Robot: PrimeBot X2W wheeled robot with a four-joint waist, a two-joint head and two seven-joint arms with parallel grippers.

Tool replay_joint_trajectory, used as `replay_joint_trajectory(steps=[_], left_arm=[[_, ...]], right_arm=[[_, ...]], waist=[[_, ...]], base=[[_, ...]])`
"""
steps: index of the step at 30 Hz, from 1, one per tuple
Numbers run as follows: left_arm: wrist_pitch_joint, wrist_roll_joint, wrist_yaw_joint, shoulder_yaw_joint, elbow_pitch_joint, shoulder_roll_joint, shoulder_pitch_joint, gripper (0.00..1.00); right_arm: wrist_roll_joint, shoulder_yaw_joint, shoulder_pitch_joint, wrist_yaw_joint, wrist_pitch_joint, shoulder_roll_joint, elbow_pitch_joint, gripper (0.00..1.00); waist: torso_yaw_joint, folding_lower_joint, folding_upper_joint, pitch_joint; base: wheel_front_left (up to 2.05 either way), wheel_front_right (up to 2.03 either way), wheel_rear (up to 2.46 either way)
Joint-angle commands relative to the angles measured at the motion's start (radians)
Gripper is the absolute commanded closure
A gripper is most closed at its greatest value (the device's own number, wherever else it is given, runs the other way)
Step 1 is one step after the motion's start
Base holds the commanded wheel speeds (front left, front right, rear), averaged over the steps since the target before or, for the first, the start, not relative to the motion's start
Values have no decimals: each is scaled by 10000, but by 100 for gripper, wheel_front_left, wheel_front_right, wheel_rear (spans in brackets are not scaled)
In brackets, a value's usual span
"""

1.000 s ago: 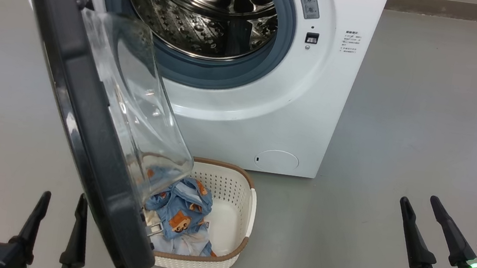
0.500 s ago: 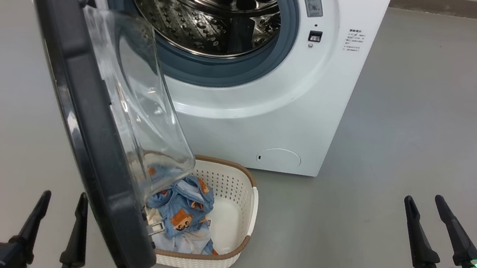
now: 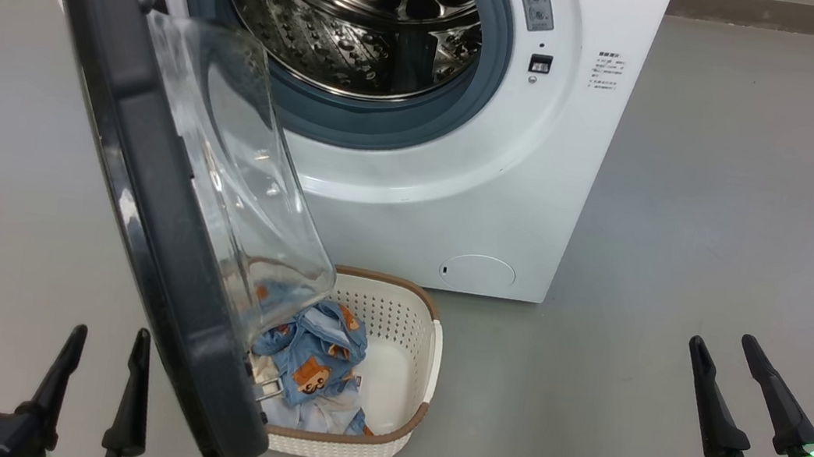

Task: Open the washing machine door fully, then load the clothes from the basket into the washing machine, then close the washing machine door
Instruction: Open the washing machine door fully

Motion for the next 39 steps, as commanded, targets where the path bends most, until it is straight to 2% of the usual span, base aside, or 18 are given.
replay_joint_trajectory(steps=[1, 18, 19, 20, 21, 22, 32, 39], left_arm=[[-80, -5, 82, 315, -267, 173, -274, 0], [-80, -22, 76, 321, -294, 173, -285, 0], [-80, -48, 76, 325, -281, 173, -280, 17], [-80, -68, 76, 327, -269, 173, -280, 50], [-80, -79, 75, 328, -261, 173, -284, 93], [-80, -92, 73, 329, -254, 173, -289, 100], [-80, -153, 116, 477, -700, 173, -415, 100], [-80, -163, 346, 684, -1994, 173, -460, 100]], right_arm=[[-141, 186, -21, 16, -120, -160, -196, 0], [-389, 99, -10, 16, -120, -57, -187, 0], [-384, 101, -9, 16, -120, -54, -185, 0], [-379, 101, -10, 16, -120, -52, -185, 0], [-375, 96, -13, 16, -120, -51, -184, 0], [-371, 86, -17, 16, -120, -46, -184, 0], [-366, 6, -24, 16, -120, -57, -234, 0], [-338, 86, 11, 16, -120, -63, -190, 0]], waist=[[6, 0, -1, 12], [85, 0, -1, 15], [88, 0, -1, 11], [91, 0, -1, 11], [95, 0, -1, 13], [97, 0, -1, 11], [113, 0, -1, 44], [137, 0, -1, -7]], base=[[0, 0, 0], [0, 0, 0], [0, 0, 0], [0, 0, 0], [0, 0, 0], [0, 0, 0], [0, 0, 0], [0, 0, 0]])
